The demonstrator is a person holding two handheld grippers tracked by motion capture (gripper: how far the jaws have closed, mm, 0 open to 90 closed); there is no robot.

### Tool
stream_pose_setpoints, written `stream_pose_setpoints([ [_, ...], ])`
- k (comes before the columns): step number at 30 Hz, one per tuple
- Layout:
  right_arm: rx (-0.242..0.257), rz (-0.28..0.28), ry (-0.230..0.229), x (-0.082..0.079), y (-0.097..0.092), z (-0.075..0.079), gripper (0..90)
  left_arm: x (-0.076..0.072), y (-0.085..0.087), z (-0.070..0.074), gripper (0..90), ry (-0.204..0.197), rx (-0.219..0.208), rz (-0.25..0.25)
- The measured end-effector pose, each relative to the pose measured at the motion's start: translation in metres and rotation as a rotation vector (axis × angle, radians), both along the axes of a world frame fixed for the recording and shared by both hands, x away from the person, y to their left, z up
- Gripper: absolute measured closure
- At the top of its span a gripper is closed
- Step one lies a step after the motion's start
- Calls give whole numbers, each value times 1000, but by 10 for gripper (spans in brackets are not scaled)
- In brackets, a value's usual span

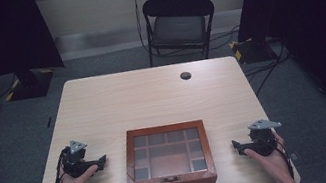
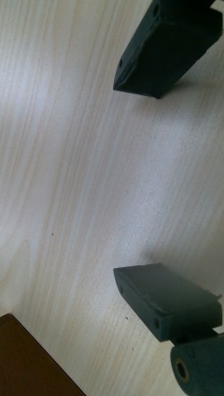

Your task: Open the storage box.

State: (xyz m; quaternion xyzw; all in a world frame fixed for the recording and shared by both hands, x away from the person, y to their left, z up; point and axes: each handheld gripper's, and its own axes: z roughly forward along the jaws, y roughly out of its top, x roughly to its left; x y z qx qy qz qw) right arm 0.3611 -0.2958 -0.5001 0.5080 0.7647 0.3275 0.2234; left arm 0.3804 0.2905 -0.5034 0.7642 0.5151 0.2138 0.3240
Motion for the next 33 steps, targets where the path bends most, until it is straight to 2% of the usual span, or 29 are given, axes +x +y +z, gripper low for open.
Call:
stream_pose_setpoints([
  [7,-1,7,5,0,0,1,94,0,0,0,0,-2,1,2],
  [12,-2,24,18,0,1,4,158,0,0,0,0,-1,1,1],
  [13,7,24,39,0,2,6,166,1,1,0,0,-1,5,-12],
  [19,38,31,63,-1,3,9,204,1,1,0,0,0,2,-13],
  [21,59,47,68,-1,4,11,232,1,0,0,0,0,0,-13],
  [25,92,86,50,-4,10,19,293,1,0,0,0,0,0,-13],
  [27,115,129,42,-7,17,25,344,1,0,0,0,0,0,-14],
  [30,136,155,39,-8,21,29,375,1,0,0,0,0,0,-14],
  [31,149,165,40,-9,23,30,414,1,0,0,0,0,1,-14],
  [33,159,203,22,-11,27,38,447,1,0,0,0,0,0,-14],
])
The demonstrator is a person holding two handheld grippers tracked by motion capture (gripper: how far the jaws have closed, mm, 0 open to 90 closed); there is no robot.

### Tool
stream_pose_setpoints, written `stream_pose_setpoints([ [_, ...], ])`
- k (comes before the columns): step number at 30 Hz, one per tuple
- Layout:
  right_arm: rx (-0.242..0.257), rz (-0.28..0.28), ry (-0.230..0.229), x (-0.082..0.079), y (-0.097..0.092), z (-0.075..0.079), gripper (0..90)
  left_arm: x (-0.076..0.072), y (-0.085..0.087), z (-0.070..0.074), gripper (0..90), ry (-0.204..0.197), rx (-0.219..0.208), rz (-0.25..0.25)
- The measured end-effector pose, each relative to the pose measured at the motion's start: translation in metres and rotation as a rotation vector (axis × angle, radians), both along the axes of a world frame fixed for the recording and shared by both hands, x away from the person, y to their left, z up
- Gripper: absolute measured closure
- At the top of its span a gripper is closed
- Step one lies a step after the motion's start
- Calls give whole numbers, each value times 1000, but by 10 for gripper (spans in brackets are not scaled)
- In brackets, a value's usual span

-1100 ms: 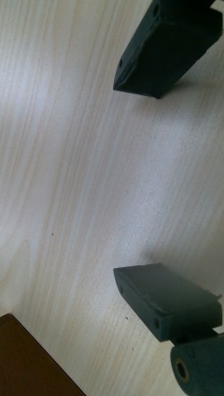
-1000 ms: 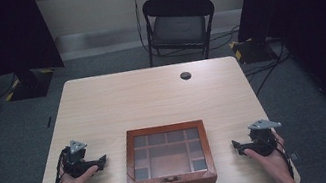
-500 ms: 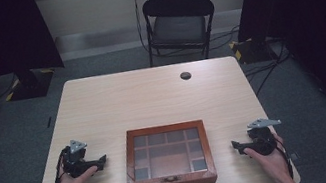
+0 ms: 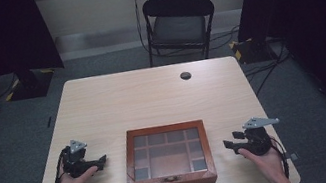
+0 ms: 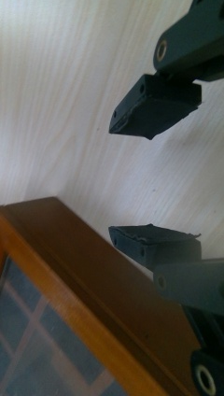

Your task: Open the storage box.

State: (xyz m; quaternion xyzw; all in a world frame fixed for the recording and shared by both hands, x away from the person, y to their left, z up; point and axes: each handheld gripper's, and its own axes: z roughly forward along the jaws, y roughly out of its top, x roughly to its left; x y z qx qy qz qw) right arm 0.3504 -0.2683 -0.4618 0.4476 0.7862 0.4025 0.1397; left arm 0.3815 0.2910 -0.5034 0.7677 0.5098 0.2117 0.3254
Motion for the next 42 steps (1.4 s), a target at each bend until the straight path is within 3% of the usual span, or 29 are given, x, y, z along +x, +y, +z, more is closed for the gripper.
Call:
stream_pose_setpoints([
  [4,29,20,-5,0,3,5,479,0,0,0,0,0,0,0],
  [8,62,76,-13,-5,14,15,512,0,0,0,0,0,0,1],
  [21,72,211,-33,-12,49,36,554,0,0,0,0,0,0,0],
  [27,90,284,-51,-10,77,51,570,0,0,0,0,0,0,0],
  [32,110,326,-49,-11,94,48,584,0,0,0,0,0,0,1],
  [42,88,451,-4,-22,125,35,672,0,0,0,0,0,1,0],
])
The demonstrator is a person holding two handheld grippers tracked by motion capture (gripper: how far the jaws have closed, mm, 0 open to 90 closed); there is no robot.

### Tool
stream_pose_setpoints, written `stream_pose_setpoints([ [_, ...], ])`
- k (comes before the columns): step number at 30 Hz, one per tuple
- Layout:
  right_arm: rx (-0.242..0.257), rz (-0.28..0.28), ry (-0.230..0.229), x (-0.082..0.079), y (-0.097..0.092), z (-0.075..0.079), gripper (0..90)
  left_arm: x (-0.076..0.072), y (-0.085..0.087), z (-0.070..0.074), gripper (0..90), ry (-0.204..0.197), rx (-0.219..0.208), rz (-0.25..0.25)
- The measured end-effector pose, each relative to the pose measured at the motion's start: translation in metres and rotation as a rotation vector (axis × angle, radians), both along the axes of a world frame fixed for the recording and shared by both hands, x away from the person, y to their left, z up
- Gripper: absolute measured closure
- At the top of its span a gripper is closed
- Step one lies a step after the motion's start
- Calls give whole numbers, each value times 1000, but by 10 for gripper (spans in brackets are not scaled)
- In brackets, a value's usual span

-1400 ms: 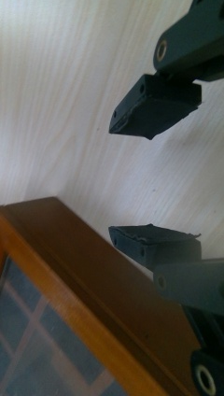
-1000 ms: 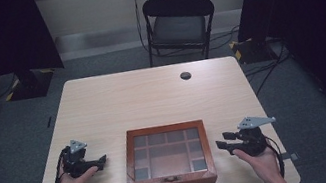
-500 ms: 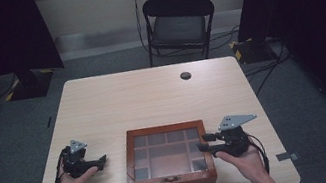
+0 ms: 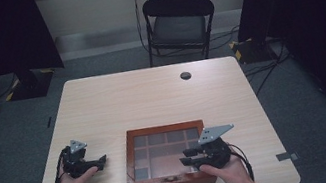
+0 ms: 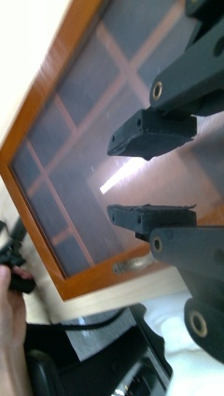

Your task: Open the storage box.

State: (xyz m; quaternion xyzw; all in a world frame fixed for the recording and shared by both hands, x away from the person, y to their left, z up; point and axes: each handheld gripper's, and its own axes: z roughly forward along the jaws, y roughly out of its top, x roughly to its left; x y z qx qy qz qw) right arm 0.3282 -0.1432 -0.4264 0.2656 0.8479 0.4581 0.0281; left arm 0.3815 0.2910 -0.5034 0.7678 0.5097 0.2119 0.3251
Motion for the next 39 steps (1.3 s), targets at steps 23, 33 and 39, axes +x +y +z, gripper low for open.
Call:
stream_pose_setpoints([
  [23,-21,179,37,-18,31,-14,799,0,0,0,0,0,0,0],
  [33,-27,193,23,-18,32,-17,803,0,0,0,0,-2,5,3],
  [39,-17,208,7,-18,35,-18,802,-1,-2,0,0,-1,1,24],
])
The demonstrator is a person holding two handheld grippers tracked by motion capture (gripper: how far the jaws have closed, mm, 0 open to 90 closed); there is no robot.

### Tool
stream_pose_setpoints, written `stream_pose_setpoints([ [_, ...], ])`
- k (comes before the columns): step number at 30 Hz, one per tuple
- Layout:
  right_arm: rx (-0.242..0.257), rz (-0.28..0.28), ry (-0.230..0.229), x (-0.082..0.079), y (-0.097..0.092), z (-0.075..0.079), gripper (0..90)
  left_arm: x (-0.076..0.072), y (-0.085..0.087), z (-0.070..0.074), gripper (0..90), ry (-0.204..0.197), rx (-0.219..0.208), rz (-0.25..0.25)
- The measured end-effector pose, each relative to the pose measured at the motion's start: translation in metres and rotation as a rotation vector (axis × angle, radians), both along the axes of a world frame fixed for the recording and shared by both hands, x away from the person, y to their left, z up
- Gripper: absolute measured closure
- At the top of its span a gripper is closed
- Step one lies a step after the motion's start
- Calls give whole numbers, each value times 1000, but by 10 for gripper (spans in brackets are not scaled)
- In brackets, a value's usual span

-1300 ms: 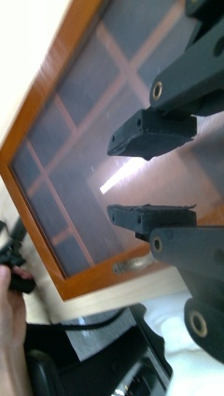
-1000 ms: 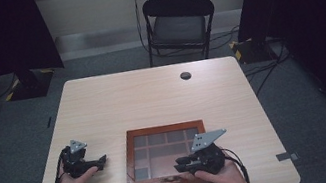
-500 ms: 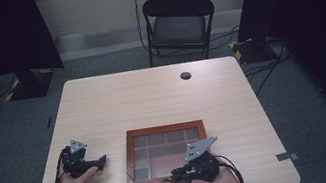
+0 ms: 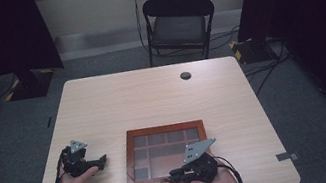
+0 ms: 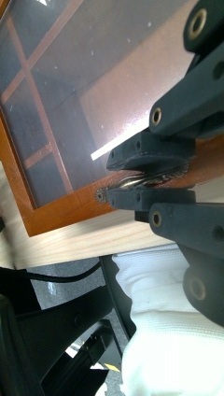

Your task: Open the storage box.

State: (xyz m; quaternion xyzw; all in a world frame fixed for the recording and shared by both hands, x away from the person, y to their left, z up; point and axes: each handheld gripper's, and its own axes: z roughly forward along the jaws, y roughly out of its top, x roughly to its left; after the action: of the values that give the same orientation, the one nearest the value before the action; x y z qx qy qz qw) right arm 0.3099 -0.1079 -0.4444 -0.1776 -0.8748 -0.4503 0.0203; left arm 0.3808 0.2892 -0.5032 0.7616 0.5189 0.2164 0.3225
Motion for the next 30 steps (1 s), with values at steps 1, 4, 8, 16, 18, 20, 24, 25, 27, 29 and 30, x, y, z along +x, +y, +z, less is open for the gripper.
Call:
stream_pose_setpoints([
  [1,-4,6,-2,0,0,0,805,0,0,0,0,2,-3,2],
  [4,-4,18,-2,2,1,2,818,-1,0,1,15,6,-3,2],
  [8,-14,24,-9,2,1,3,821,-1,2,3,45,11,-6,0],
  [16,-30,37,-15,3,0,4,823,-3,1,8,158,29,-47,-34],
  [18,-33,39,-14,2,0,5,824,-3,2,8,165,34,-60,-37],
  [20,-35,41,-18,3,0,6,825,-3,1,9,166,40,-72,-43],
  [24,-18,45,-18,4,-1,11,826,-5,-4,12,166,19,-71,-77],
  [25,-17,45,-17,4,-2,12,826,-6,-6,14,165,12,-61,-91],
  [27,-16,48,-18,5,-3,15,827,-8,-10,16,166,-3,-56,-119],
  [29,-10,45,-14,5,-4,16,827,-9,-14,18,165,-12,-60,-151],
  [30,-9,47,-16,5,-5,17,827,-10,-15,19,165,-20,-62,-160],
])
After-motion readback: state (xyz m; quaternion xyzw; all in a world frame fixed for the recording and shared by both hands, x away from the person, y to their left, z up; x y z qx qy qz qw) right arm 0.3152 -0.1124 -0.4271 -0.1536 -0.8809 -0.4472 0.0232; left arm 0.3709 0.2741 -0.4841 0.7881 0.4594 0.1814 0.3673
